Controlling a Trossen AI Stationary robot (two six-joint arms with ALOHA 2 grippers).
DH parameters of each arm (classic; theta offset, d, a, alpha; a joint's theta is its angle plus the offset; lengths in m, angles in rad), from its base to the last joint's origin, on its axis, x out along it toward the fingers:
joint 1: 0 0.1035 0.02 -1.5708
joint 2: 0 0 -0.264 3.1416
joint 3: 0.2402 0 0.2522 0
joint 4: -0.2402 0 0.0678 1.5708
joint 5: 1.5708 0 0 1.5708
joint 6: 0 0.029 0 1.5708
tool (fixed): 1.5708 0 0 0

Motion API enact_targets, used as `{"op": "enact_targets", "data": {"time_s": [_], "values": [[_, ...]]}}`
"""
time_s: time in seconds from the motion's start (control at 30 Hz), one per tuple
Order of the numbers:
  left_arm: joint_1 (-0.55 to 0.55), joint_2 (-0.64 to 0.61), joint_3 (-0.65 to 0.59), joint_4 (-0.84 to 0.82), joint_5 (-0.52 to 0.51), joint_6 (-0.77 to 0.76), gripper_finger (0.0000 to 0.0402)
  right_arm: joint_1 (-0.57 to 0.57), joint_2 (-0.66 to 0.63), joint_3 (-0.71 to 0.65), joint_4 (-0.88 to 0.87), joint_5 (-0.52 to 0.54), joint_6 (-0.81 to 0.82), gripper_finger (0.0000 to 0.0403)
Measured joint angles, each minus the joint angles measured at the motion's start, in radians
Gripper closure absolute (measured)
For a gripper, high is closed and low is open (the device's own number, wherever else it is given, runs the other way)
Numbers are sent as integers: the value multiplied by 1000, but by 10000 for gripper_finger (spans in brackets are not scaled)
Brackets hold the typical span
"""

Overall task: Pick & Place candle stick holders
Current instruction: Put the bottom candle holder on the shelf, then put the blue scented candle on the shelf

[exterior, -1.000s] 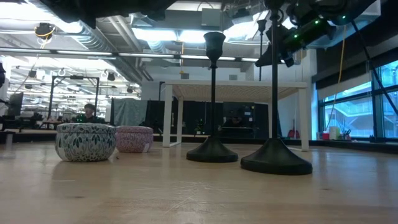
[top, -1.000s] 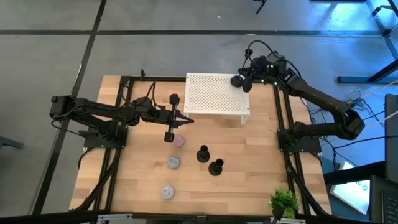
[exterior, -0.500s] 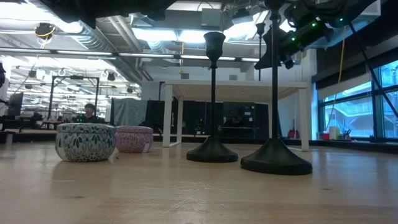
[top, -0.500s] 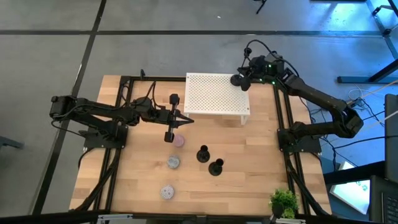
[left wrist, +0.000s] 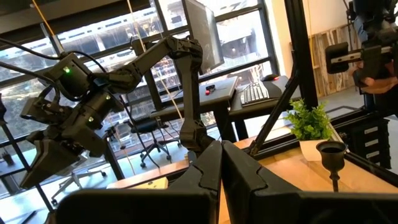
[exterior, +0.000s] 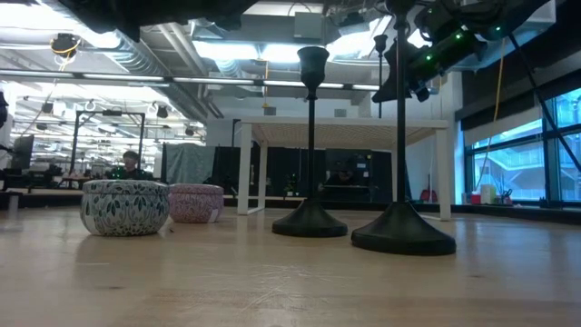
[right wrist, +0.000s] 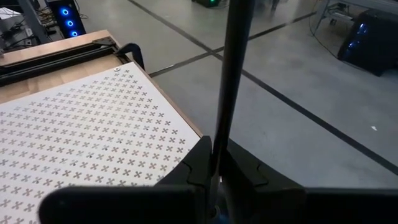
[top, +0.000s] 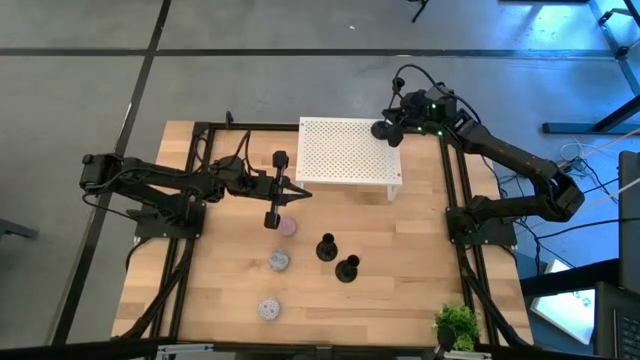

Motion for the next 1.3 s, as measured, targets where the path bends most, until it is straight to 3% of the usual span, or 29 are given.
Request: {"op": "enact_targets", "data": {"time_s": [0.3,0.93,1.3], "values": [[0,0,0,0,0,0,398,0,0,0,-5,-3,3,361],[0,0,0,0,0,2,398,0,0,10,-41,-6,33,237],[0,0,0,0,0,1,398,26,-5,52,-136,-2,23,210]]}}
